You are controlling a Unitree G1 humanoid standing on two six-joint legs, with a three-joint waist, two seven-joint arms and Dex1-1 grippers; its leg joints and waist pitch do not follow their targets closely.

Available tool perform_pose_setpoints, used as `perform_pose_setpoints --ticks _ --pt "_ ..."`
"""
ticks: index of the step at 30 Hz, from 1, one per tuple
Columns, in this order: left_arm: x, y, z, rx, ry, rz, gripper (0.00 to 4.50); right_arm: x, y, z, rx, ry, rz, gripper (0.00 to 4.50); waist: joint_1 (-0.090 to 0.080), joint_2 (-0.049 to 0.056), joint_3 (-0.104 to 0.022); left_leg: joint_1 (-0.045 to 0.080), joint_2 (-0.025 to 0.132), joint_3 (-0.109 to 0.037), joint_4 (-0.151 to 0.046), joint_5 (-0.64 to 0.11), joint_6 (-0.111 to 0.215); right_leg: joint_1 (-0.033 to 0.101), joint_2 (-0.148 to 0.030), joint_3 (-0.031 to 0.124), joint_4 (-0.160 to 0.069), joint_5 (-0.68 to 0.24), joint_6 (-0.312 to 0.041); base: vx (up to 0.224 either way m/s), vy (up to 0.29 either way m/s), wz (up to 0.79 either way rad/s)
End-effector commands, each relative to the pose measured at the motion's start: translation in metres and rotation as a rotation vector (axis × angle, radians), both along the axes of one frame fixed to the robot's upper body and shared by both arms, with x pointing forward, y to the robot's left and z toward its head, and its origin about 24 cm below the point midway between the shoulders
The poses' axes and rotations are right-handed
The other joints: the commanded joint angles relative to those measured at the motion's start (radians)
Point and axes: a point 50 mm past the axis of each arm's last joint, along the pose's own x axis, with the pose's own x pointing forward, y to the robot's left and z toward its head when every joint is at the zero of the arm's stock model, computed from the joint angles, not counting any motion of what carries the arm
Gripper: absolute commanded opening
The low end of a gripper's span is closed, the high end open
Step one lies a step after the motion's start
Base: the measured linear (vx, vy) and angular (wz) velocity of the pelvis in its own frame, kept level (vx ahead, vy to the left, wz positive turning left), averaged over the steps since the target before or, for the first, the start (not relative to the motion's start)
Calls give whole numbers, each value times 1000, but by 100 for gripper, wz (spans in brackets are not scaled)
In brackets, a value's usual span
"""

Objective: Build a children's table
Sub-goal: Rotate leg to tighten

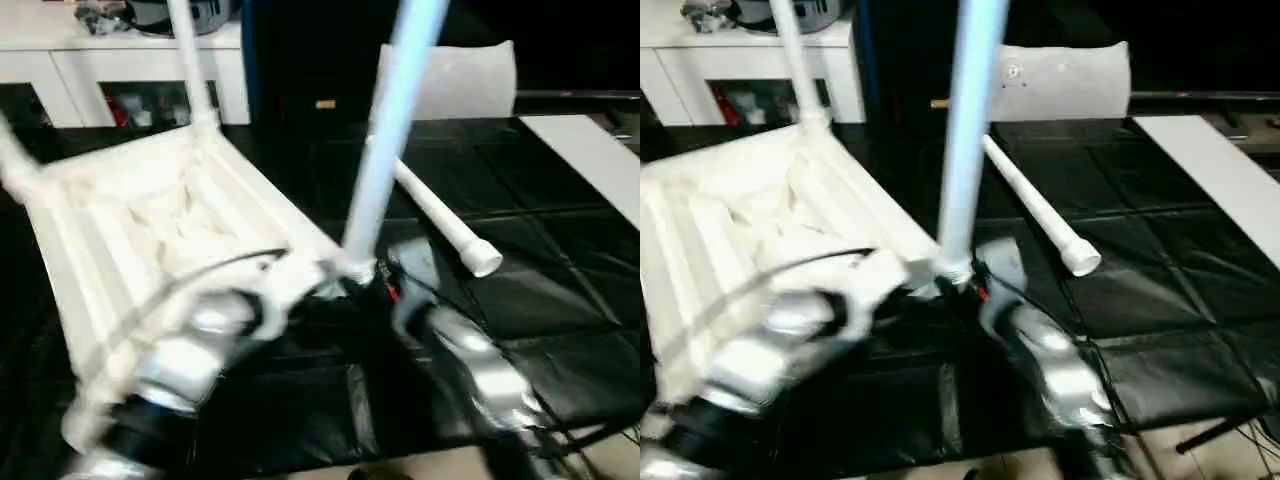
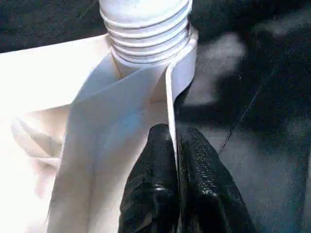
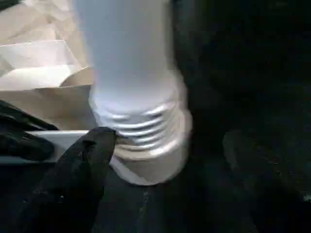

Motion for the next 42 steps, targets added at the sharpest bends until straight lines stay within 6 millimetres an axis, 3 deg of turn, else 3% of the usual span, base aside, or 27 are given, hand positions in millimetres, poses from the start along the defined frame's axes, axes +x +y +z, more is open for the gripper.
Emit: perform_pose_setpoints --ticks 1,6,9,18,21,28,29,33,34,42 --pt "0 4 1 30 3 -108 0 0 -8 17 16 -83 80 429 8 3 -51 -3 17 -2 -62 -252 48 48 -66 44 -78 -392 -105 0 0 0" --pt "-3 16 1 45 58 -295 0 -3 -23 29 -31 -115 311 443 26 -1 -51 4 18 1 -60 -254 56 47 -67 46 -73 -361 -128 0 0 0" --pt "-5 21 0 69 105 -399 0 -5 -21 31 -92 -101 500 443 34 -1 -51 6 20 3 -61 -255 55 46 -66 46 -70 -355 -140 0 0 0" --pt "-6 17 3 82 149 -577 0 3 -9 32 -209 -102 711 443 60 2 -57 11 24 7 -57 -220 37 49 -68 49 -53 -253 -193 0 0 0" --pt "-5 13 3 89 154 -624 0 2 -6 28 -220 -69 806 408 68 1 -58 8 25 7 -56 -207 39 54 -71 48 -50 -245 -191 0 0 0" --pt "-1 15 2 107 150 -637 0 3 -4 23 -213 -11 871 351 73 -2 -58 7 25 7 -55 -220 33 54 -72 47 -55 -301 -174 0 0 0" --pt "0 15 2 108 150 -638 0 3 -4 23 -209 -9 872 324 73 -2 -57 8 26 6 -56 -221 32 54 -72 47 -55 -302 -173 0 0 0" --pt "-1 15 2 107 152 -644 0 5 -3 23 -185 0 879 313 75 -2 -60 8 27 6 -55 -207 33 54 -71 46 -50 -276 -182 0 0 0" --pt "-1 15 2 107 152 -644 0 5 -3 23 -185 0 879 288 75 -2 -60 7 26 7 -54 -208 34 54 -71 46 -51 -275 -185 0 0 0" --pt "0 19 0 96 159 -624 0 1 2 17 -119 50 898 271 79 -3 -60 7 27 7 -54 -200 35 55 -72 46 -50 -283 -179 0 0 0"
